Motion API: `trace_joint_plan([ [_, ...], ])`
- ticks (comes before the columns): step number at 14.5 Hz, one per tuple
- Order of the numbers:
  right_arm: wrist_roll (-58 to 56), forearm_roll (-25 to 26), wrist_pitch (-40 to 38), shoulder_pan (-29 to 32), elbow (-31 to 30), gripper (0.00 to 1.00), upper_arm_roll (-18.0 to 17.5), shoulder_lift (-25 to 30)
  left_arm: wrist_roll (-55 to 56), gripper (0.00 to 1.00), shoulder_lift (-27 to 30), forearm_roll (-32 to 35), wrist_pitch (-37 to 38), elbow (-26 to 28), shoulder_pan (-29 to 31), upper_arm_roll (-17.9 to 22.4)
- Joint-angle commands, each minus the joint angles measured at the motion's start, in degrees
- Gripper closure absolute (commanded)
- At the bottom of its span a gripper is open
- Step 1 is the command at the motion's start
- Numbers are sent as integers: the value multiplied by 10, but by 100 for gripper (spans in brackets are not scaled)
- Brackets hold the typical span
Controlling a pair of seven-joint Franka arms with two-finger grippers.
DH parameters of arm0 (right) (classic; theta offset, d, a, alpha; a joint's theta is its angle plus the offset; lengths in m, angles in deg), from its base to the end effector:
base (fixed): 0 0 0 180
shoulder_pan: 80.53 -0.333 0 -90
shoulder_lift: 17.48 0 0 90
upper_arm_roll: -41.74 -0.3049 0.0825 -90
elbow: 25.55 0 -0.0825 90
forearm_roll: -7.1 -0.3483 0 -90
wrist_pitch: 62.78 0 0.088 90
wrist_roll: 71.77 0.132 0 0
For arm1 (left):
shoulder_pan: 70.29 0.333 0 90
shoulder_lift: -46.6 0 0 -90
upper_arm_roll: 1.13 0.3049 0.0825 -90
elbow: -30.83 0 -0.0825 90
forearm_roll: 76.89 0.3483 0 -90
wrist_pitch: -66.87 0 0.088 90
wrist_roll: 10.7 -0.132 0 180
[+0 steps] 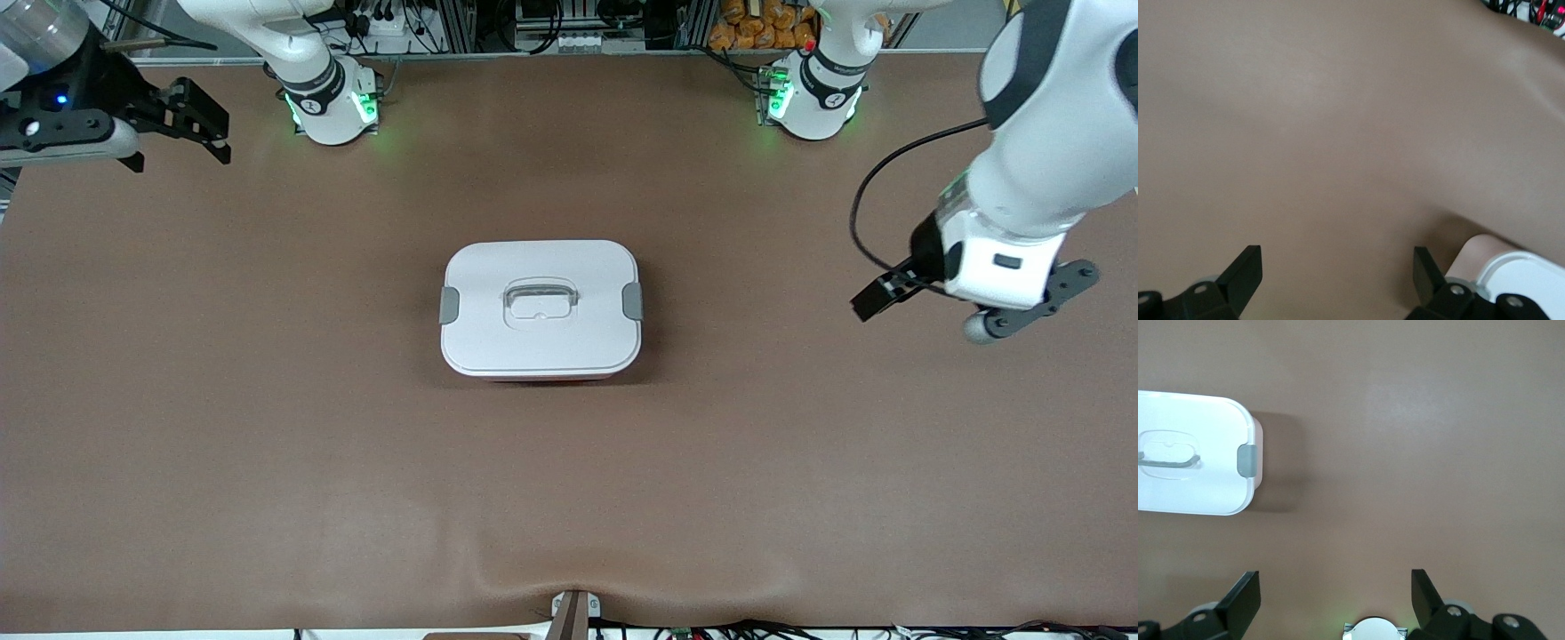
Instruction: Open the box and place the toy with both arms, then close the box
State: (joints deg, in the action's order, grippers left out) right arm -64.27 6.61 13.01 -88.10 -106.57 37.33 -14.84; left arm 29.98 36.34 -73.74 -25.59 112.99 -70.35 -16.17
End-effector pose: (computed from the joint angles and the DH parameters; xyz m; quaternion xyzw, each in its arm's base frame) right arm 0.4641 0.1009 0.6564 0.9989 0.0399 -0.0227 0.0015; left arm 0.5590 -0.1304 0.5572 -0.9750 -0.2223 -0.0050 0.0023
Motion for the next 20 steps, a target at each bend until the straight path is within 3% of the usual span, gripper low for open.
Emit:
trace_joint_plan([
  [1, 7, 4, -18, 35, 7, 0, 0, 3, -80, 0, 30, -24, 32, 6, -7, 40],
  [5, 0, -4, -41, 78, 8, 0, 0, 3, -159, 0, 51, -24, 76, 8, -42, 98],
  [10, 8, -6, -48, 108, 8, 0, 0, 3, -276, 0, 74, -20, 112, 17, -40, 135],
  [20, 8, -31, -48, 115, 8, 0, -2, 2, -341, 0, 171, -24, 95, 113, -48, 141],
])
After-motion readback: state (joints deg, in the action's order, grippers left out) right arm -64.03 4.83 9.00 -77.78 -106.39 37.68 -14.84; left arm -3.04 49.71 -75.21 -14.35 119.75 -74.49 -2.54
